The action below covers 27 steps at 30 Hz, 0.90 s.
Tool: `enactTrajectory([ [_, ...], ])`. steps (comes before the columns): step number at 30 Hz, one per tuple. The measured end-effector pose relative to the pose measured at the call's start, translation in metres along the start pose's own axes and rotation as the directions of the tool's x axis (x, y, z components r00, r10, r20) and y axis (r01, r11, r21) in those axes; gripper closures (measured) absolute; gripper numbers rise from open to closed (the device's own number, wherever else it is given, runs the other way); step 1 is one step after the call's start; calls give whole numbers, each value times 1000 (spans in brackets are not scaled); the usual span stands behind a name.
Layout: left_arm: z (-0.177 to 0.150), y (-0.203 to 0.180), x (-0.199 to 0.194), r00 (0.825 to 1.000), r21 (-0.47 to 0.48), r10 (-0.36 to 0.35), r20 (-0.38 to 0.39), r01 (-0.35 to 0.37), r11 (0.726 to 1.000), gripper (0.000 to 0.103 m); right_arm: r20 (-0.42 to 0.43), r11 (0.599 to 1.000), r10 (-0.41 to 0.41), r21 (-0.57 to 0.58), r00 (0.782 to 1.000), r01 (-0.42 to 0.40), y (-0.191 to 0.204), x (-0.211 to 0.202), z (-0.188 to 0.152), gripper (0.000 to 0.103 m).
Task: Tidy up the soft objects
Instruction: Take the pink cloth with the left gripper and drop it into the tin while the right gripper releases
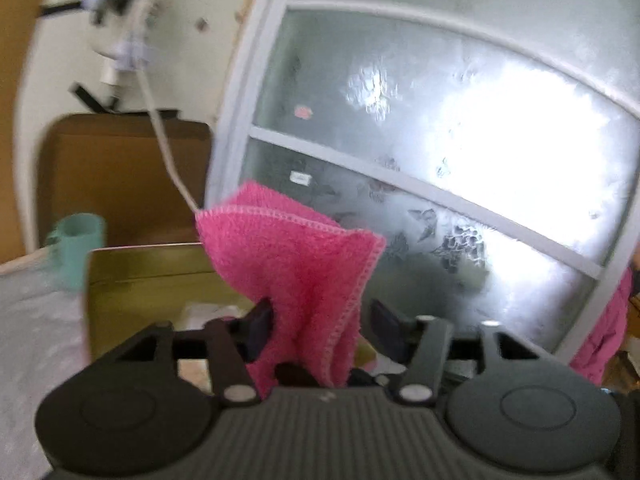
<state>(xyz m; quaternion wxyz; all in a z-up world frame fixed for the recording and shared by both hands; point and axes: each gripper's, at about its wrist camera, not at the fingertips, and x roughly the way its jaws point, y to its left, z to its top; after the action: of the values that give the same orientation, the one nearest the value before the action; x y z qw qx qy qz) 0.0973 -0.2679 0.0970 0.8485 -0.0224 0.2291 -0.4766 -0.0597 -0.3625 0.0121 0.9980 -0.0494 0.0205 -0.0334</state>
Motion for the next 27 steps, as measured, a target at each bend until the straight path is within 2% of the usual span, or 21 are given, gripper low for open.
enactTrajectory([
  [1, 4, -2, 20, 1000, 7, 1, -16, -1, 1000, 16, -34, 999, -22, 31, 999, 24, -14, 16, -3, 87],
  [2, 7, -5, 44, 999, 11, 18, -40, -18, 1000, 5, -66, 997, -46, 61, 997, 50, -25, 32, -7, 85],
  [3, 6, -4, 72, 996, 8, 56, -75, -56, 998, 2, -118, 991, -78, 96, 990, 89, -38, 53, -12, 79],
  [4, 4, -3, 94, 989, 10, 100, -110, -100, 995, 3, -183, 985, -111, 111, 977, 133, -48, 75, -17, 58],
  [5, 1, 1, 115, 976, 13, 153, -152, -153, 988, 7, -248, 979, -136, 115, 959, 169, -58, 95, -24, 44],
  [6, -4, 10, 131, 957, 3, 211, -198, -215, 977, 14, -285, 971, -169, 114, 943, 208, -66, 108, -31, 31],
  [7, -8, 17, 136, 947, -23, 232, -223, -242, 970, 13, -307, 966, -189, 115, 933, 233, -74, 113, -37, 25],
  [9, -15, 33, 121, 967, -125, 161, -198, -187, 974, 11, -292, 962, -167, 162, 942, 221, -80, 104, -42, 26],
  [11, -19, 38, 100, 976, -143, 159, -150, -181, 973, 9, -253, 965, -158, 167, 954, 204, -77, 87, -46, 25],
  [13, -27, 41, 71, 979, -149, 172, -112, -188, 971, 8, -220, 962, -186, 156, 957, 223, -66, 65, -45, 25],
  [16, -41, 46, 25, 981, -152, 181, -70, -190, 970, 7, -149, 967, -153, 180, 977, 179, -53, 49, -47, 25],
  [19, -51, 48, -18, 978, -152, 204, -54, -209, 966, 7, -130, 979, -178, 74, 975, 189, -44, 51, -35, 25],
  [21, -60, 55, -48, 975, -155, 218, -45, -223, 963, 6, -136, 975, -215, 30, 967, 221, -51, 57, -26, 25],
  [23, -73, 61, -82, 968, -140, 251, -23, -252, 957, 5, -176, 958, -286, -24, 942, 287, -71, 80, -19, 23],
  [24, -79, 66, -99, 960, -131, 281, -13, -280, 951, 5, -235, 951, -304, -12, 923, 310, -91, 103, -16, 22],
  [27, -94, 75, -142, 932, -125, 362, -5, -359, 925, 5, -381, 921, -253, 187, 889, 342, -157, 151, -13, 24],
])
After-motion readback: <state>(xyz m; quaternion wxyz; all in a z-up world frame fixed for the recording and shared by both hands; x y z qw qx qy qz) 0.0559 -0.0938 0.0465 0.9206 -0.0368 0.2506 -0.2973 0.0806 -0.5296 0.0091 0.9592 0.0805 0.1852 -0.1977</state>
